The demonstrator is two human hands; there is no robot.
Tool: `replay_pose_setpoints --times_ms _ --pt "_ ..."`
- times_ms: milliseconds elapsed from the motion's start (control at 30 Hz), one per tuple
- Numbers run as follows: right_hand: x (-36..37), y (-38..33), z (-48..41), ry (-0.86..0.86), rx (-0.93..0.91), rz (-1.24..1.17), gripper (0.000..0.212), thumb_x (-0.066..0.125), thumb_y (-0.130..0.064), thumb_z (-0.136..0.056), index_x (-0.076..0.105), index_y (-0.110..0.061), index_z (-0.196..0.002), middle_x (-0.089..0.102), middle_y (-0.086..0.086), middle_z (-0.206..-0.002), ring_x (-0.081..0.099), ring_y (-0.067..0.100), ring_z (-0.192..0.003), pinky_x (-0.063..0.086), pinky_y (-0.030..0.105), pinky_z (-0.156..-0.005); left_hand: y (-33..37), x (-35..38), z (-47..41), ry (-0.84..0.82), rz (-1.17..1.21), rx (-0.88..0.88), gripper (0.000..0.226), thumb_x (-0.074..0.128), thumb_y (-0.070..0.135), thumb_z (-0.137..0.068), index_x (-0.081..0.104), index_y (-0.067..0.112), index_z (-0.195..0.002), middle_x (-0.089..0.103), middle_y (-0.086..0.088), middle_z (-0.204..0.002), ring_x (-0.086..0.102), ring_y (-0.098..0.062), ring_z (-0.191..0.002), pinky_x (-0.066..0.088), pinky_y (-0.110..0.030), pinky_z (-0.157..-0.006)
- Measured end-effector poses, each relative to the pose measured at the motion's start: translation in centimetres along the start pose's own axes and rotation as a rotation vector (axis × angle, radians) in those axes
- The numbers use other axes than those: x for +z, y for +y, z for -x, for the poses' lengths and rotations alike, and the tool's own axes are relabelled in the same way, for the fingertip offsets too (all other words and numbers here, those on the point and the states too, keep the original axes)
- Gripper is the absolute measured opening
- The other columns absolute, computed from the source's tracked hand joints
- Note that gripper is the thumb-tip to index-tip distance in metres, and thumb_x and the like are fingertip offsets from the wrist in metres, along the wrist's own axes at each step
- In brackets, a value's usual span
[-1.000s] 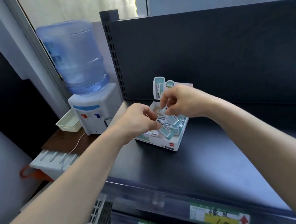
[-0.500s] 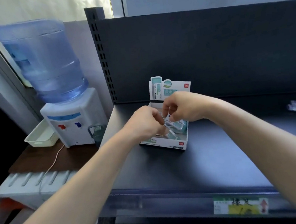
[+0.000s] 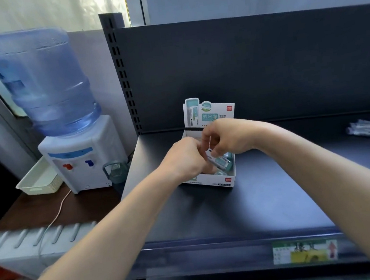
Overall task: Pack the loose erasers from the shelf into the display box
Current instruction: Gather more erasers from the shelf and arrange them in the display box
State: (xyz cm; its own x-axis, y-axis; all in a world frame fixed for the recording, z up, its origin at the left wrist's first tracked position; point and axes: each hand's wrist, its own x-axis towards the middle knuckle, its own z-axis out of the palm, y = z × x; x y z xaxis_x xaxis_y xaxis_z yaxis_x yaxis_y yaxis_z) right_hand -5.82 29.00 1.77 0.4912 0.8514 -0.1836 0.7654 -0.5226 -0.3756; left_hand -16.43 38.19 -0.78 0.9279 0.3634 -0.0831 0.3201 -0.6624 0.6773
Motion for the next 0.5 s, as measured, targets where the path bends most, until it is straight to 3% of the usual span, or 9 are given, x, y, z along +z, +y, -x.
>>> replay_pose_setpoints --times_ms 167,300,500 --pt "0.11 0.05 -0.10 -0.013 0.006 -0.005 0.019 0.069 -0.007 -0.082 0.059 -0.021 -0.091 0.054 -0.011 -0.076 0.050 0.007 -0.069 0.039 0.020 -0.060 0.02 -0.04 0.05 -0.005 -0.012 0.005 0.029 0.080 0.018 -0.069 0.055 0.022 -0.055 0.052 0.012 -0.056 0.047 -0.005 -0.053 0.033 -0.008 -0.040" --pt "0.07 0.07 -0.14 -0.012 0.004 -0.019 0.019 0.068 -0.006 -0.083 0.059 -0.021 -0.089 0.055 -0.012 -0.077 0.053 0.011 -0.075 0.041 0.023 -0.070 -0.18 -0.27 -0.08 0.000 -0.056 -0.006 0.013 0.080 0.017 -0.070 0.067 0.016 -0.067 0.061 0.001 -0.066 0.054 -0.014 -0.066 0.043 -0.021 -0.060" --pt "0.06 -0.17 -0.14 -0.031 0.005 0.000 0.018 0.067 -0.005 -0.083 0.061 -0.020 -0.090 0.057 -0.011 -0.079 0.055 0.013 -0.081 0.044 0.025 -0.074 -0.26 -0.36 -0.02 0.017 -0.157 -0.004 0.005 0.078 0.016 -0.074 0.075 0.014 -0.077 0.060 0.003 -0.065 0.053 -0.013 -0.069 0.038 -0.021 -0.058"
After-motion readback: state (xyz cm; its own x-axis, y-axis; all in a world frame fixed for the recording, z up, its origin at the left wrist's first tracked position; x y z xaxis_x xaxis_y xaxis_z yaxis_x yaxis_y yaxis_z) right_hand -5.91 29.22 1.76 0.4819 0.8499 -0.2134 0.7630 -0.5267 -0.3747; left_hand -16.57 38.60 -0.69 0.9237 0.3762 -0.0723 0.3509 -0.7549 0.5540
